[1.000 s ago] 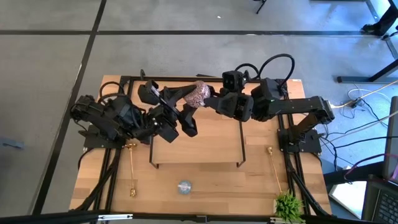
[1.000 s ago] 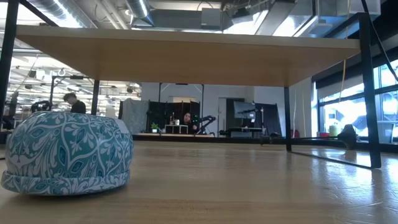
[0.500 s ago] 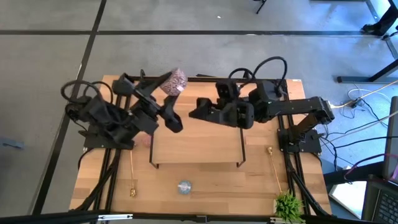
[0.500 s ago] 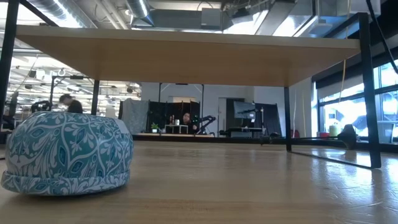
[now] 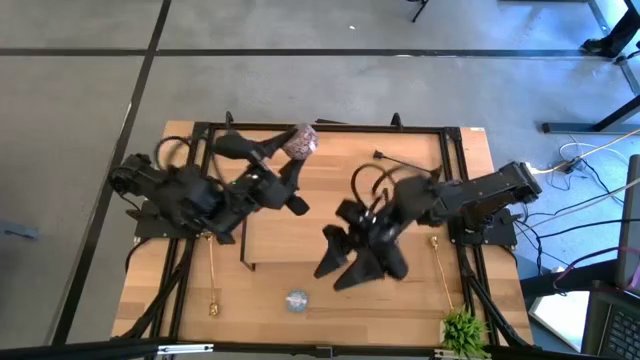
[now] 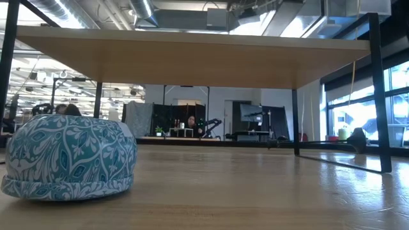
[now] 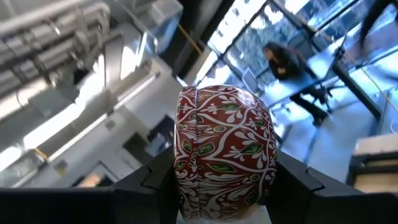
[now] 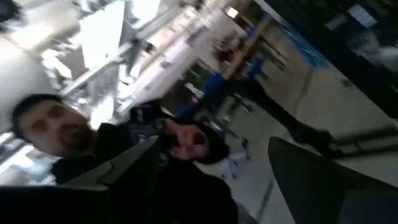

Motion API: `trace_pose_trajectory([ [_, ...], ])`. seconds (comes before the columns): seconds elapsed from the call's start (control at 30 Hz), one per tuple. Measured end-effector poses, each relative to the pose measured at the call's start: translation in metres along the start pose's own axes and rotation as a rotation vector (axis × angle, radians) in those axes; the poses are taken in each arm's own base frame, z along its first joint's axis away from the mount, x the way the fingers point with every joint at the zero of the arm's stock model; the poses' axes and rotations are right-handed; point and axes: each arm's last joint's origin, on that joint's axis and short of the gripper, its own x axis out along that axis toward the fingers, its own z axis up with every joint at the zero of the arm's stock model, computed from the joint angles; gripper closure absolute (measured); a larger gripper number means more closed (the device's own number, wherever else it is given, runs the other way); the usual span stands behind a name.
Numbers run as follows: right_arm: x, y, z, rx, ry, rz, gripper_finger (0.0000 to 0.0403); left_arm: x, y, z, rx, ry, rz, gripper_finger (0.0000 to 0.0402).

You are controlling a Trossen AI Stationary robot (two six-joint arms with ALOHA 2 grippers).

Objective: Pick & Place candle stick holders
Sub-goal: Put the red scented candle on the shelf

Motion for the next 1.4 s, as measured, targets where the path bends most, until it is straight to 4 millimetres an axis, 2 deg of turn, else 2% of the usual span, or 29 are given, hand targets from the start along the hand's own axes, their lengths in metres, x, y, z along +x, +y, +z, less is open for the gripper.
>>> trace_pose_trajectory([
  [0.23, 0.001, -0.01, -0.03, 0.026, 0.05, -0.322, 0.0148, 0.012, -0.03, -0.02, -0.097, 0.098, 0.006, 0.023],
  [0.5, -0.023, 0.001, -0.051, -0.018, -0.01, -0.705, 0.0226, 0.012, -0.042, -0.026, -0.319, 0.102, -0.007, 0.0231],
  [0.77, -0.043, 0.029, -0.063, -0.079, -0.164, -0.877, 0.0295, 0.005, -0.05, -0.031, -0.402, 0.098, -0.088, 0.0231],
  [0.97, -0.052, 0.038, -0.071, -0.05, -0.217, -0.942, 0.031, 0.002, -0.055, -0.045, -0.461, 0.117, -0.25, 0.0231],
  [1.1, -0.054, 0.039, -0.078, -0.002, -0.226, -0.969, 0.0309, -0.002, -0.063, -0.049, -0.361, 0.117, -0.321, 0.0231],
  [1.27, -0.056, 0.039, -0.084, 0.049, -0.23, -0.997, 0.0302, -0.016, -0.083, -0.049, -0.035, 0.107, -0.322, 0.0231],
  [1.4, -0.058, 0.038, -0.086, 0.091, -0.243, -1.017, 0.0298, -0.022, -0.082, -0.05, -0.037, 0.114, -0.332, 0.0231],
])
